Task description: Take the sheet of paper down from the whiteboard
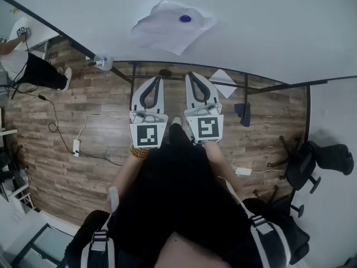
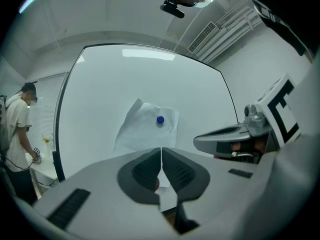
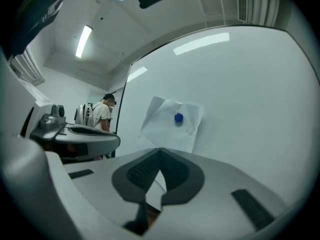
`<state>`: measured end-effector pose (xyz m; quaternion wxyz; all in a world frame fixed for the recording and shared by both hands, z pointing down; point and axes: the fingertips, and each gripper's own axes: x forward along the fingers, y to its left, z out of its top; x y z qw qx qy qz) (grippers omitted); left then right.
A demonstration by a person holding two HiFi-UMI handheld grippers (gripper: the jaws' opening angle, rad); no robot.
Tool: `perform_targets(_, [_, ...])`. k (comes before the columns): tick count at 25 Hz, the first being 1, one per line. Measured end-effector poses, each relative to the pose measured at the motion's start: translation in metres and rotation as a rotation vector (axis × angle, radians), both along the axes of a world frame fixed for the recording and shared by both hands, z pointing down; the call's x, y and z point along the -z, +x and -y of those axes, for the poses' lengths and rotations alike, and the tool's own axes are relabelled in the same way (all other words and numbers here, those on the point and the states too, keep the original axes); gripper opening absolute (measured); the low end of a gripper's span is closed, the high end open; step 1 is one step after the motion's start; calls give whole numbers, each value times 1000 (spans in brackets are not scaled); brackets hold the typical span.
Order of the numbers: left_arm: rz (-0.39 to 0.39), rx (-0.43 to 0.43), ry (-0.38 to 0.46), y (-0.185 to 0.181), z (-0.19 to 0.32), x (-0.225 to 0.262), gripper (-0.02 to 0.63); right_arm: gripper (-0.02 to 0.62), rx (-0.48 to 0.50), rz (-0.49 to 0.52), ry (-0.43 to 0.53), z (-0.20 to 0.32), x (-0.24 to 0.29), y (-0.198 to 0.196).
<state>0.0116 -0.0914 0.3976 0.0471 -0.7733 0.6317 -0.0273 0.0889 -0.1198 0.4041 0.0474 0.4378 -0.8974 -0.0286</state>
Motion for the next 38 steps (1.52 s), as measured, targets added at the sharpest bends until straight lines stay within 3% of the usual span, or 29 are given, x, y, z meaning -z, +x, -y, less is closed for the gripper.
perform_targets(7, [-53,63,-20,-27,16,-3,17,-2,4,-25,12,23,1,-3])
perform_targets(24, [-103,-77,45,-59,60,16,17,-2,-207,-132,194,69,50,-24])
perform_targets(28, [-134,-82,48,-71,64,21,18,-2,-246,-159,232,76,61,-27])
perform_targets(34, [-119,-75,48,-87,71,18,17,5,-275,-189,236,93,65,-29])
perform_targets(38, [-119,-74,50,-94,73,18,17,45,-285,-202,242,100,66,-34])
